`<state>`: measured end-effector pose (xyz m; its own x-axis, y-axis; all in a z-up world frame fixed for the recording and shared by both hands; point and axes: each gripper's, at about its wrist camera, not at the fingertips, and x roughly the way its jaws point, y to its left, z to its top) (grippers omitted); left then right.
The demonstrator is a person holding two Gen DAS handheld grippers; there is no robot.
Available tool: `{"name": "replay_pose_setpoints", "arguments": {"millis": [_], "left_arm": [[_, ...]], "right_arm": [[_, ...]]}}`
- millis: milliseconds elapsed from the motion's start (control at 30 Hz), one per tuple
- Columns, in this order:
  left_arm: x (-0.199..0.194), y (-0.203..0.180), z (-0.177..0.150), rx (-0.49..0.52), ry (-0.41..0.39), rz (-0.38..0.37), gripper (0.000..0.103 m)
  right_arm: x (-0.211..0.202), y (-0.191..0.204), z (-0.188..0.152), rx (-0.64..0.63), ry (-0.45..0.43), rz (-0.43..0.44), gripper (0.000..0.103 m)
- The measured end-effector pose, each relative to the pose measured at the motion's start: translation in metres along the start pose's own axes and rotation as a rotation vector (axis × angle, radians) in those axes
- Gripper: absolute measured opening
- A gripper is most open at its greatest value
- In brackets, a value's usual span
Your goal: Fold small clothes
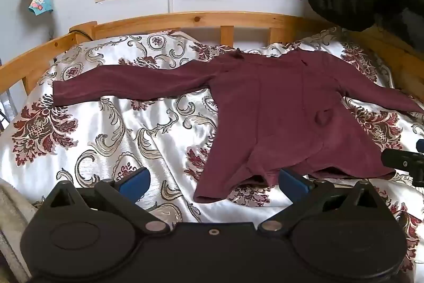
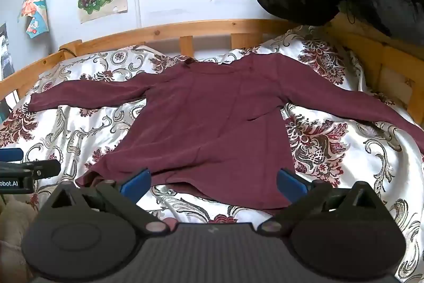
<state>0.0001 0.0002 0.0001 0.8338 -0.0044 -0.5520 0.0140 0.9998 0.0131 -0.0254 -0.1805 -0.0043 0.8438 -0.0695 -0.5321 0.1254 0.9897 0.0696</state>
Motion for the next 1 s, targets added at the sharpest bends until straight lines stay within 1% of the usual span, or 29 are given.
{"name": "replay_pose_setpoints", "arguments": {"millis": [67, 100, 267, 300, 467, 700, 1000], "left_arm": [[0.0002, 0.0006, -0.0001, 0.001, 0.002, -0.004, 0.102], [0.0002, 0.0012, -0.0002, 0.001, 0.005, -0.009, 0.102], [-0.0020, 0.0071, -0.0015, 0.006, 0.003, -0.024, 0.102], [0.0001, 0.0035, -0.0009, 0.008, 0.013, -0.001, 0.102], [-0.0005, 0.0033, -0.0015, 0.013, 0.009, -0.001, 0.102], [0.0011, 0.0005, -0.0003, 0.012, 0.008, 0.024, 0.102], [0.0017, 0.0009, -0.0011, 0.012, 0.007, 0.017, 0.102]], "right_arm": [[0.0007, 0.0008, 0.0007, 0.000, -0.001, -0.003, 0.103], [-0.0006, -0.0009, -0.0001, 0.012, -0.015, 0.010, 0.103], [-0.0002, -0.0004, 0.0005, 0.010, -0.012, 0.007, 0.103], [0.0000, 0.0003, 0.0009, 0.009, -0.011, 0.007, 0.103], [0.0001, 0.0018, 0.0033, 0.007, -0.011, 0.002, 0.103], [0.0027, 0.0010, -0.0004, 0.008, -0.013, 0.003, 0.103], [0.0033, 0.0016, 0.0025, 0.013, -0.008, -0.001, 0.103]]}}
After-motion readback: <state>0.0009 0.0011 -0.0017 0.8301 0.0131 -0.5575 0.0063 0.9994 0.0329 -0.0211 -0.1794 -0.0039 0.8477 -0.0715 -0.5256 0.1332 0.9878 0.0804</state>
